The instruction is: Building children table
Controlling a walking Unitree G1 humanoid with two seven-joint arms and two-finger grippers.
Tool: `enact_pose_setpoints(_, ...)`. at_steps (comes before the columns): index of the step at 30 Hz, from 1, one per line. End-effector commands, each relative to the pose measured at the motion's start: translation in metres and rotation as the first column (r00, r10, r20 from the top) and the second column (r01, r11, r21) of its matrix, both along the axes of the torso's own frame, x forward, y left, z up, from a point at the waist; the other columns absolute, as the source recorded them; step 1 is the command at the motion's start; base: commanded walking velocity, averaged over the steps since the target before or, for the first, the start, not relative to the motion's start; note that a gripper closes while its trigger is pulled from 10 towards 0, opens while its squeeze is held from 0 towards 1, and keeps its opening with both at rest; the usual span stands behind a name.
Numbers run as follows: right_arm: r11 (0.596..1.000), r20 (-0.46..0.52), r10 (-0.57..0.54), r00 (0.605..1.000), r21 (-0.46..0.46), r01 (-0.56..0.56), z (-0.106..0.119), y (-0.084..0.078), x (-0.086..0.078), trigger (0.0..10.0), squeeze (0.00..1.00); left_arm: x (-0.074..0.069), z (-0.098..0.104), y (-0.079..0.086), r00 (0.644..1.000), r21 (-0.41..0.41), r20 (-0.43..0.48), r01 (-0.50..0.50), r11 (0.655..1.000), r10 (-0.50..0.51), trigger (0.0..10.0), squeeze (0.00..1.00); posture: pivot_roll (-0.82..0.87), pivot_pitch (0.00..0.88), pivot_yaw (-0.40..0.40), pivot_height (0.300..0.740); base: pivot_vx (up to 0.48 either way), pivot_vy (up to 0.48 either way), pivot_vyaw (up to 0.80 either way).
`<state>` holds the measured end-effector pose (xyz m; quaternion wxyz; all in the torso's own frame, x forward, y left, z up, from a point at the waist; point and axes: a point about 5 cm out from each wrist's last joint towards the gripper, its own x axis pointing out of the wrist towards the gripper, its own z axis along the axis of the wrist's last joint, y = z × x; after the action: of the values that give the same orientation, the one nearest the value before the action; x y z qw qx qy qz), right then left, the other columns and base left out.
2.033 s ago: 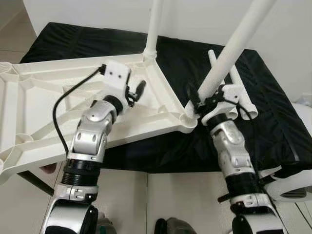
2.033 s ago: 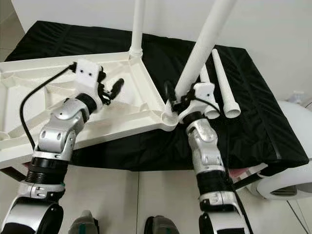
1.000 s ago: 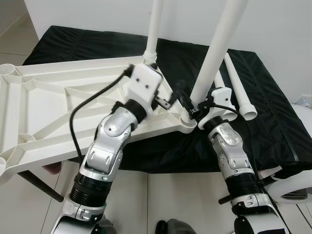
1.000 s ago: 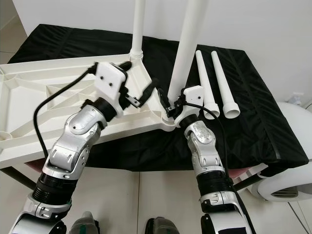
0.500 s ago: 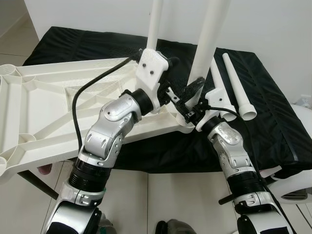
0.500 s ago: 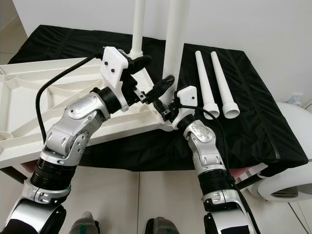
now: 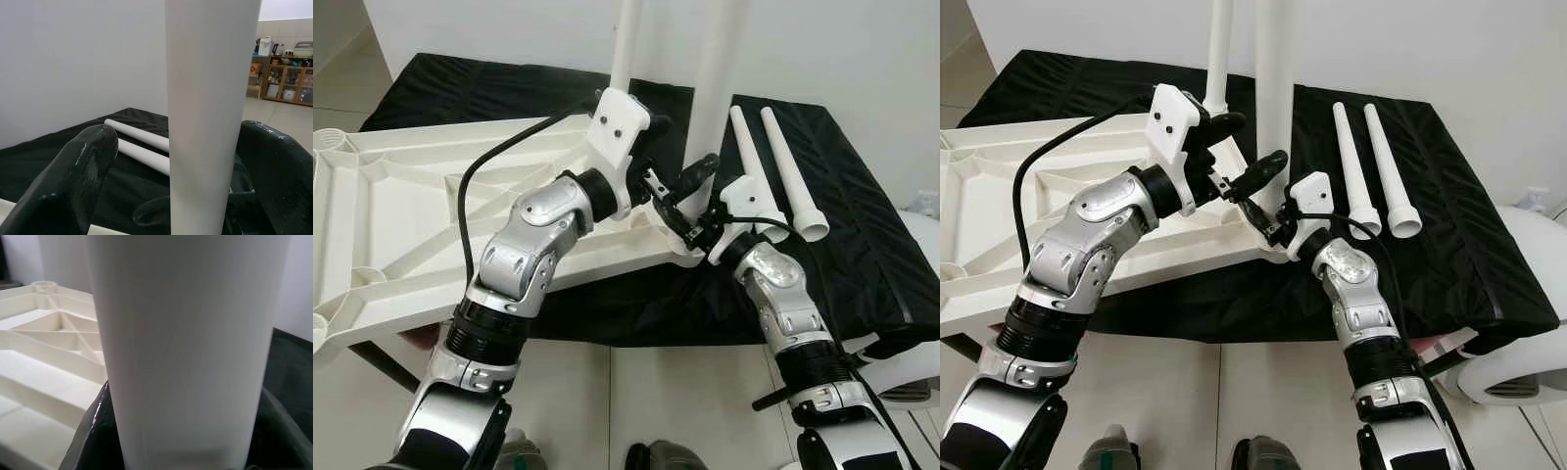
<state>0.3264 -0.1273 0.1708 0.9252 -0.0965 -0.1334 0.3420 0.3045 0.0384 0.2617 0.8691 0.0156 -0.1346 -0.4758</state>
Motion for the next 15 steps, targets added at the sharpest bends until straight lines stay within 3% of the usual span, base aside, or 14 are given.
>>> enact_pose_setpoints(1,1.0,0.0,0.006,1.0,-0.019,-0.006,-0.001,-0.002,0.0,10.0,0.0,-0.007,0.003,-0.008,0.989,0.033,0.009,0.148,0.988,-0.148,10.0,0.0,0.05,0.0,-0.071,0.74,0.0,0.0,0.0)
enact_pose_setpoints(15,0.999,0.01,0.003,1.0,-0.036,-0.003,0.0,-0.004,0.002,10.0,0.0,-0.012,0.015,-0.017,0.976,-0.021,-0.009,0.219,0.975,-0.22,10.0,0.0,0.06,0.0,-0.074,0.74,0.0,0.0,0.0)
